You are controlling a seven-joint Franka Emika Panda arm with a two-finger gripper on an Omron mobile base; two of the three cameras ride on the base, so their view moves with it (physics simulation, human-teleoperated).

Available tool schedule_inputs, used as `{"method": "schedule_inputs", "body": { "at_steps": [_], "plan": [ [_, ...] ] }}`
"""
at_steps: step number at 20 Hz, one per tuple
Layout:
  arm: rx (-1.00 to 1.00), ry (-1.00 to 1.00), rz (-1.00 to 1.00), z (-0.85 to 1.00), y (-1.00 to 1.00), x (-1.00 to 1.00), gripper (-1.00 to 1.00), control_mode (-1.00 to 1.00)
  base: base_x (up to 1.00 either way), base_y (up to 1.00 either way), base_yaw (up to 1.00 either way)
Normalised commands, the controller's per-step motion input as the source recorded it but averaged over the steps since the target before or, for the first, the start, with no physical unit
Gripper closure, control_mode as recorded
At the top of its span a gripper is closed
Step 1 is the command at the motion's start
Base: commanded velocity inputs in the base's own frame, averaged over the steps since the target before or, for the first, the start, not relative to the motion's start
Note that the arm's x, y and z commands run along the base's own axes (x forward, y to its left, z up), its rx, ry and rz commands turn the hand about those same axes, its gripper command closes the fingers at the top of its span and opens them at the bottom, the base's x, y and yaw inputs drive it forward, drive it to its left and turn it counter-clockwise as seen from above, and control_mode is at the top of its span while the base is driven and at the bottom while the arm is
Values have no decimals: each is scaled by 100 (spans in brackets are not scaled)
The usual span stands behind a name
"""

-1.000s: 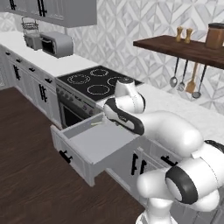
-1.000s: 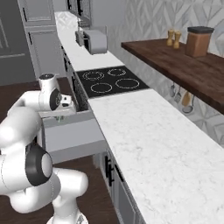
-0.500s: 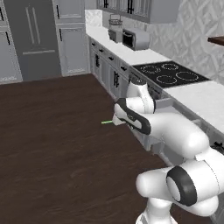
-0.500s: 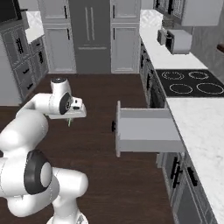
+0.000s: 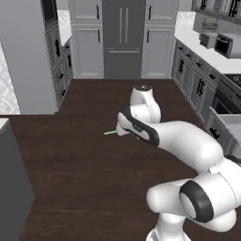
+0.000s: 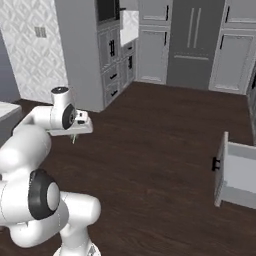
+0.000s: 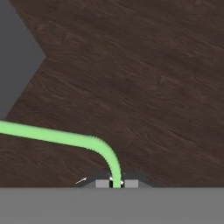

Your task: Take a straw from the drawer in front and place it inside the glass cup on the dining counter.

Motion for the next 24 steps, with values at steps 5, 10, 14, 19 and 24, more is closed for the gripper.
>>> {"method": "schedule_inputs", "body": {
  "at_steps": [5, 10, 14, 19, 24],
  "plan": [
    [0, 0, 0, 0, 0, 0, 100, 100, 100, 41, 13],
    [0, 0, 0, 0, 0, 0, 100, 100, 100, 17, 3],
    [0, 0, 0, 0, 0, 0, 100, 100, 100, 1, 7],
    [0, 0, 0, 0, 0, 0, 100, 100, 100, 0, 10],
    [0, 0, 0, 0, 0, 0, 100, 100, 100, 0, 28]
  ]
}}
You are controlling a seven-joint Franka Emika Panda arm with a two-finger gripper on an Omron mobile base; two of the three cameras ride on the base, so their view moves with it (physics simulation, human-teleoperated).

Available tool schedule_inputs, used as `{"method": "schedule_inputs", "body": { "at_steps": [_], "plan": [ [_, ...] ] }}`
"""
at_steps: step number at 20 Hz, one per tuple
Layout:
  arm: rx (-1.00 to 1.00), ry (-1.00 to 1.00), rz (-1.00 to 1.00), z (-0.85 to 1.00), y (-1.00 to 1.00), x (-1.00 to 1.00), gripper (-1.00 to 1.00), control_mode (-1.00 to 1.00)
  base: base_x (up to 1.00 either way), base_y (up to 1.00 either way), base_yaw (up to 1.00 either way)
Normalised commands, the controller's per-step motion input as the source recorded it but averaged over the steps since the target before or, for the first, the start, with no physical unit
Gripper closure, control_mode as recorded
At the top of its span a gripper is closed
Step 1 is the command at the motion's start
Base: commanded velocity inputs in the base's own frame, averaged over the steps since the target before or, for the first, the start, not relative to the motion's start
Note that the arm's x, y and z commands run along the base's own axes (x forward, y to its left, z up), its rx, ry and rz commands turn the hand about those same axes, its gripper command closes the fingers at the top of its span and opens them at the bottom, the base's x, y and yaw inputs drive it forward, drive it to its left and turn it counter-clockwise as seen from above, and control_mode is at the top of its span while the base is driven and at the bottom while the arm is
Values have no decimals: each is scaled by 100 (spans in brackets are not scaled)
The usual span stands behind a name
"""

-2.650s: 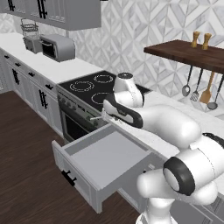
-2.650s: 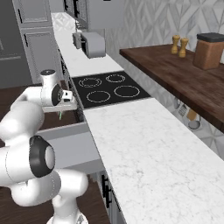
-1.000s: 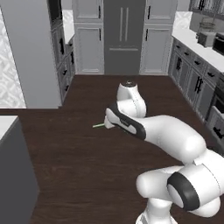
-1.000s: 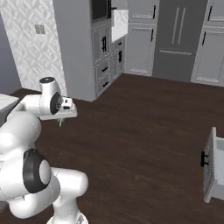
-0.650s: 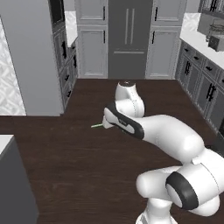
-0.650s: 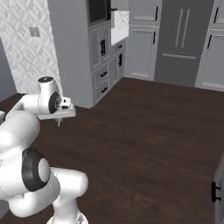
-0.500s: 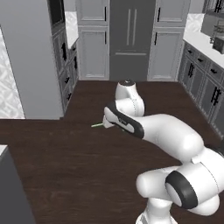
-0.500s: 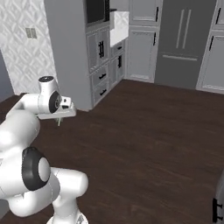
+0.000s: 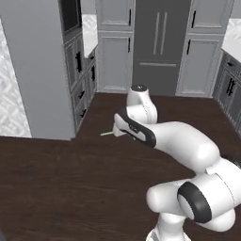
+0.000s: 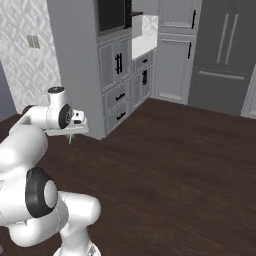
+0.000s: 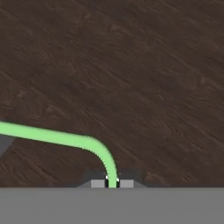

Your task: Take a straw from the drawer in front and place it inside the glass cup on the dining counter.

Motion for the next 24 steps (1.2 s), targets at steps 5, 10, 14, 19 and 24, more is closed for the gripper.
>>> {"method": "schedule_inputs", "body": {
  "at_steps": [5, 10, 14, 19, 24],
  "plan": [
    [0, 0, 0, 0, 0, 0, 100, 100, 100, 0, 46],
    [0, 0, 0, 0, 0, 0, 100, 100, 100, 0, 55],
    [0, 0, 0, 0, 0, 0, 100, 100, 100, 0, 57],
    [0, 0, 0, 0, 0, 0, 100, 100, 100, 0, 56],
    [0, 0, 0, 0, 0, 0, 100, 100, 100, 0, 56]
  ]
}}
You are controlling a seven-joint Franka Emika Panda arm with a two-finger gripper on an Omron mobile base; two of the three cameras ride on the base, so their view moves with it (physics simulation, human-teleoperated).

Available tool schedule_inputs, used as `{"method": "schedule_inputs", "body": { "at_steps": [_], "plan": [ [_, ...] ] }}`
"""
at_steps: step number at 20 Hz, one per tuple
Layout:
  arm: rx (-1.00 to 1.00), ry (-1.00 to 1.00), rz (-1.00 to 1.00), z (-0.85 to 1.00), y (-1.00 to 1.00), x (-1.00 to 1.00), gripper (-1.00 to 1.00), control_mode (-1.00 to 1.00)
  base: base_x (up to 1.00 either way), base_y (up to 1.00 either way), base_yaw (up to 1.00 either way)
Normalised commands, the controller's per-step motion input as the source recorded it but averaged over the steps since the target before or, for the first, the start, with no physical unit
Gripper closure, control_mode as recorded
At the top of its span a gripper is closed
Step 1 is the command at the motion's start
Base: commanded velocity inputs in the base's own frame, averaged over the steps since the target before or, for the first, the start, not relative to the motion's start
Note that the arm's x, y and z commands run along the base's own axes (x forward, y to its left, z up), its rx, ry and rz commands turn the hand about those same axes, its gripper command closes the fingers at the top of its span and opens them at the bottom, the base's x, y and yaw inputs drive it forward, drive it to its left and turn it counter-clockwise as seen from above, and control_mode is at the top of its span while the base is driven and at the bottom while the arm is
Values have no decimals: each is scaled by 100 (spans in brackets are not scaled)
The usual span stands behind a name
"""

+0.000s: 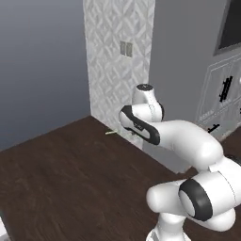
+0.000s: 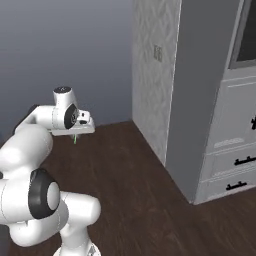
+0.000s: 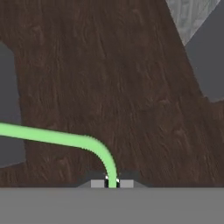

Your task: Take a straw from the drawer in front and place it inside the glass cup on the dining counter.

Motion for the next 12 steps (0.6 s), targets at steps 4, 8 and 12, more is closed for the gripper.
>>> {"method": "schedule_inputs", "body": {
  "at_steps": [4, 8, 12],
  "plan": [
    [0, 0, 0, 0, 0, 0, 100, 100, 100, 0, 54],
    [0, 0, 0, 0, 0, 0, 100, 100, 100, 0, 51],
    [0, 0, 0, 0, 0, 0, 100, 100, 100, -3, 49]
  ]
}}
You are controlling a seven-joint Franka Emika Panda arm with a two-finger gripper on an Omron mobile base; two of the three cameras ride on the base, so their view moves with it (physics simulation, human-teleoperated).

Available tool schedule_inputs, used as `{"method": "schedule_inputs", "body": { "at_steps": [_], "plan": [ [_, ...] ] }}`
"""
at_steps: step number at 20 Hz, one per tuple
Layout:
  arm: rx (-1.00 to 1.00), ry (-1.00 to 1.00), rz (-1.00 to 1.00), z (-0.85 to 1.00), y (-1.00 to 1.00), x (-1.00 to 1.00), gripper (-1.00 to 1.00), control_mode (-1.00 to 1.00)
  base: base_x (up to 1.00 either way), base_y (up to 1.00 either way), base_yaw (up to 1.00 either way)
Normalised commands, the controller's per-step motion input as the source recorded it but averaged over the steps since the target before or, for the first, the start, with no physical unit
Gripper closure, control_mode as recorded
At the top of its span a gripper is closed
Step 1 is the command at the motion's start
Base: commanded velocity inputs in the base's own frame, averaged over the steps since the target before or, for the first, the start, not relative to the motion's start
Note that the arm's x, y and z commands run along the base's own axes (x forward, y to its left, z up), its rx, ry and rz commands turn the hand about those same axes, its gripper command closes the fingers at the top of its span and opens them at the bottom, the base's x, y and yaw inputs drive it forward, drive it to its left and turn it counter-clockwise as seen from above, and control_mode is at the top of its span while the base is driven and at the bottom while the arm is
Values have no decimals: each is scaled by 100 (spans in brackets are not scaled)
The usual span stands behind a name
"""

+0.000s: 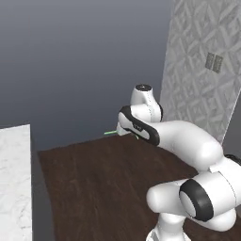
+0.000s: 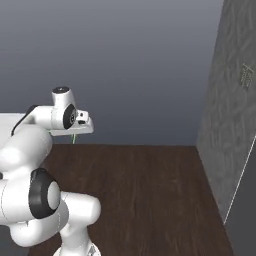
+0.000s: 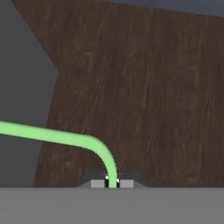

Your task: Take a straw from the drawer in front and place it inside the glass cup on the dining counter.

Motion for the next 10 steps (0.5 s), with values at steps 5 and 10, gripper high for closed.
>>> {"method": "schedule_inputs", "body": {
  "at_steps": [5, 10],
  "plan": [
    [0, 0, 0, 0, 0, 0, 100, 100, 100, -30, 44],
    [0, 0, 0, 0, 0, 0, 100, 100, 100, -36, 44]
  ]
}}
